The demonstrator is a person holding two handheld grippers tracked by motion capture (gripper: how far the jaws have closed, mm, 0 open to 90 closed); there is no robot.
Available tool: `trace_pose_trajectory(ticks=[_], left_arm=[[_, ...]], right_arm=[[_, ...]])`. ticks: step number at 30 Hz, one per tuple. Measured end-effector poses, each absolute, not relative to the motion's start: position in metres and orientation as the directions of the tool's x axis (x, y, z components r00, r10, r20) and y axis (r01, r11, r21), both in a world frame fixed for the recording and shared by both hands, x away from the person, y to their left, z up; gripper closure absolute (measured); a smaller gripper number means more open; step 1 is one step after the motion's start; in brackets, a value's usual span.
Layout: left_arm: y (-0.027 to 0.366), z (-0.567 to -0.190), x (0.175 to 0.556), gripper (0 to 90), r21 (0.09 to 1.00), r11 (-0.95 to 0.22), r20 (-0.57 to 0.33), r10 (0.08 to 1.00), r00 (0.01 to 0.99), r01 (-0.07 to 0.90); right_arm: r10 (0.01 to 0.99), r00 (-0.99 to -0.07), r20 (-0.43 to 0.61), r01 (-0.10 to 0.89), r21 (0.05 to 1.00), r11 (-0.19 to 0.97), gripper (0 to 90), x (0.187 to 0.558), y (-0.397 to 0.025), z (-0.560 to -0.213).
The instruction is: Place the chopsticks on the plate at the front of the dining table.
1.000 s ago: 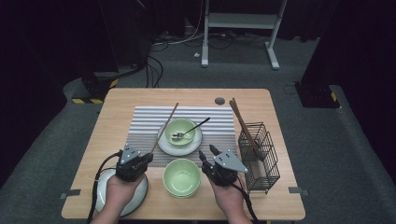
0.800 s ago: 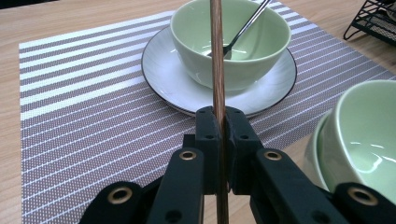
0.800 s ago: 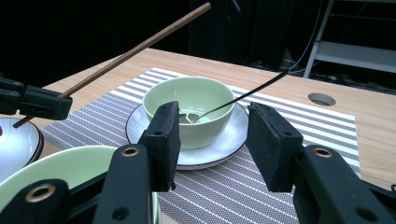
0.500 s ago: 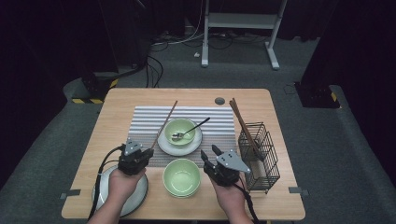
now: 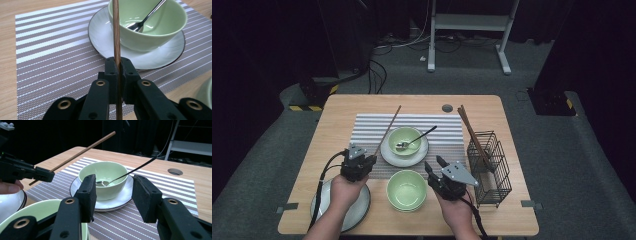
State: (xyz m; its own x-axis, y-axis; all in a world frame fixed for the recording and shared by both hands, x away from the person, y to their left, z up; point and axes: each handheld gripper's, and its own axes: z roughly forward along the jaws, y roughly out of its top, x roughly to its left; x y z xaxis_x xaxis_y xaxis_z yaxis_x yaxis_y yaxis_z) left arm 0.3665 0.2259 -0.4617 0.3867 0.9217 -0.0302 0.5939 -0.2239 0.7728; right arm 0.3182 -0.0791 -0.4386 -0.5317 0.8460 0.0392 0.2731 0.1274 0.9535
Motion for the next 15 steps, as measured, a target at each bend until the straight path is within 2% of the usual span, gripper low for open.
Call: trace_pose_trajectory(ticks=[15], left_arm=[[0.227, -0.472, 0.382, 85.0, 0.732, -0.247, -0.006, 0.929, 0.369, 0.635]], right_arm=[[0.853, -0.521, 0.030, 0.262, 0.957, 0.126, 54.1, 0.317, -0.080, -0.436]])
